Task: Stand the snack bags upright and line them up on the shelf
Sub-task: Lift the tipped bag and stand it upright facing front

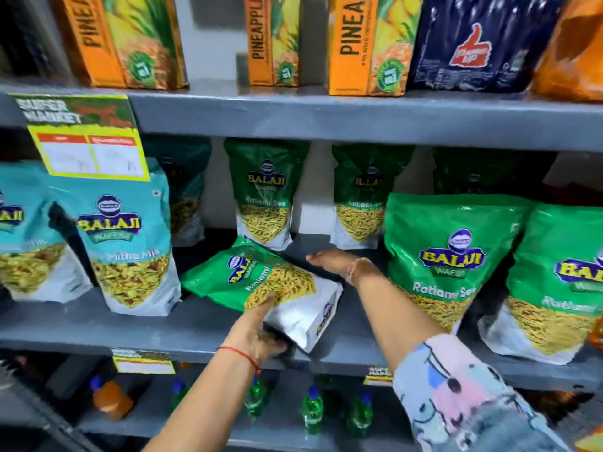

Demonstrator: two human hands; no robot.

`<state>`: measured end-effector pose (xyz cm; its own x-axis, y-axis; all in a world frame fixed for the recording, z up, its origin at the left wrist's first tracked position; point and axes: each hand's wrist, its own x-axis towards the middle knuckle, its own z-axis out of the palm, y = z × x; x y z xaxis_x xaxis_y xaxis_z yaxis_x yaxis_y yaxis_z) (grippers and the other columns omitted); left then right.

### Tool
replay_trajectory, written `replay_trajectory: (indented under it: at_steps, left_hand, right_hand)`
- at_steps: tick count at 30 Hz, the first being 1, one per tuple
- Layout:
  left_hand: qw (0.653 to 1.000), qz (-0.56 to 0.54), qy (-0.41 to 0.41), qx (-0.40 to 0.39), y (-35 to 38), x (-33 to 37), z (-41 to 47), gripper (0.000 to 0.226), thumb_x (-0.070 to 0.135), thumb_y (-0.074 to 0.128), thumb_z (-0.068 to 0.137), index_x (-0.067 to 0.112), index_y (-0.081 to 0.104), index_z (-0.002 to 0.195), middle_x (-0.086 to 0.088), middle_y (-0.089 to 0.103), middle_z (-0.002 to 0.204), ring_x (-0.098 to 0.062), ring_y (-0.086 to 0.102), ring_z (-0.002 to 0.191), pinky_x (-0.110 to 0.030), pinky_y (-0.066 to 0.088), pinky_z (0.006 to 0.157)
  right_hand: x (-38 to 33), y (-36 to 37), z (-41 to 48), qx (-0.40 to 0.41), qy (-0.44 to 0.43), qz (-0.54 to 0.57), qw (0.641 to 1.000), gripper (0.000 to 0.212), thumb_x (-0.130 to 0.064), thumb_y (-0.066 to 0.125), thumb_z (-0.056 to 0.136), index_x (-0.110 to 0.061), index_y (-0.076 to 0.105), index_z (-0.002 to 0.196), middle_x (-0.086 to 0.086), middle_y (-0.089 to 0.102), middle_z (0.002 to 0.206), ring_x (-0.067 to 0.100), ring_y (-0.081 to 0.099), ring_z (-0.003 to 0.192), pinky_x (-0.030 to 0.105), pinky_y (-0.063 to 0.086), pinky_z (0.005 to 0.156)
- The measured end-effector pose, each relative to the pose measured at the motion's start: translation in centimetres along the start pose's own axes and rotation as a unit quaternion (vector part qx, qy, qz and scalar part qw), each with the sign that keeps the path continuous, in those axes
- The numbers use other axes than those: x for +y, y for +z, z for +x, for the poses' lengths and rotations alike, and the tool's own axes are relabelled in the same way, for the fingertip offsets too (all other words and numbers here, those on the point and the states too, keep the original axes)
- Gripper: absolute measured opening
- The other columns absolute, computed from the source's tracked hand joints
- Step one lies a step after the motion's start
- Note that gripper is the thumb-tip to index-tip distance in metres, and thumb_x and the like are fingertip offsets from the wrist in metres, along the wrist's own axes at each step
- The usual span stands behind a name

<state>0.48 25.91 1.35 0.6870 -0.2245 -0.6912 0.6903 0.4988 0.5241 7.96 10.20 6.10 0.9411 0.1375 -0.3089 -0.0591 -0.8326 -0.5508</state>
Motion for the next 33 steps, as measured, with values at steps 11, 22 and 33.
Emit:
replay_trajectory:
  at_steps: [11,22,33]
  left_hand:
    - [0.985,0.112,0.121,0.046,0.7,-2.5,1.6,0.009,-0.002,0.061,0.079,0.0,0.056,0.087,-0.01,0.066,0.062,-0.022,0.06,0.061,-0.029,0.054,0.04]
    - [0.883,0.324,0.335,0.062,-0.2,1.7,3.8,0.043,-0.012,0.068,0.067,-0.004,0.056,0.107,-0.02,0.065,0.109,-0.026,0.057,0.092,-0.036,0.045,0.08]
    - [0.854,0.383,0.347,-0.059,-0.2,4.3,6.1,0.065,-0.007,0.063,0.051,0.011,0.046,0.111,-0.004,0.057,0.105,-0.019,0.047,0.105,-0.022,0.045,0.082]
  right_hand:
    - [2.6,0.3,0.6,-0.045,0.02,-0.008,0.999,0.046,-0.034,0.052,0.088,-0.002,0.053,0.122,0.014,0.053,0.133,0.026,0.05,0.116,0.031,0.038,0.099]
    - [4.6,3.1,-0.3,0.099,-0.058,0.35,0.93,0.034,0.006,0.054,0.084,-0.008,0.035,0.108,0.006,0.052,0.096,0.017,0.049,0.095,0.032,0.048,0.079]
    - [6.8,8.5,0.8,0.224,-0.063,0.389,0.891,0.048,-0.017,0.067,0.066,-0.027,0.032,0.096,0.035,0.057,0.109,0.036,0.059,0.093,0.055,0.045,0.09]
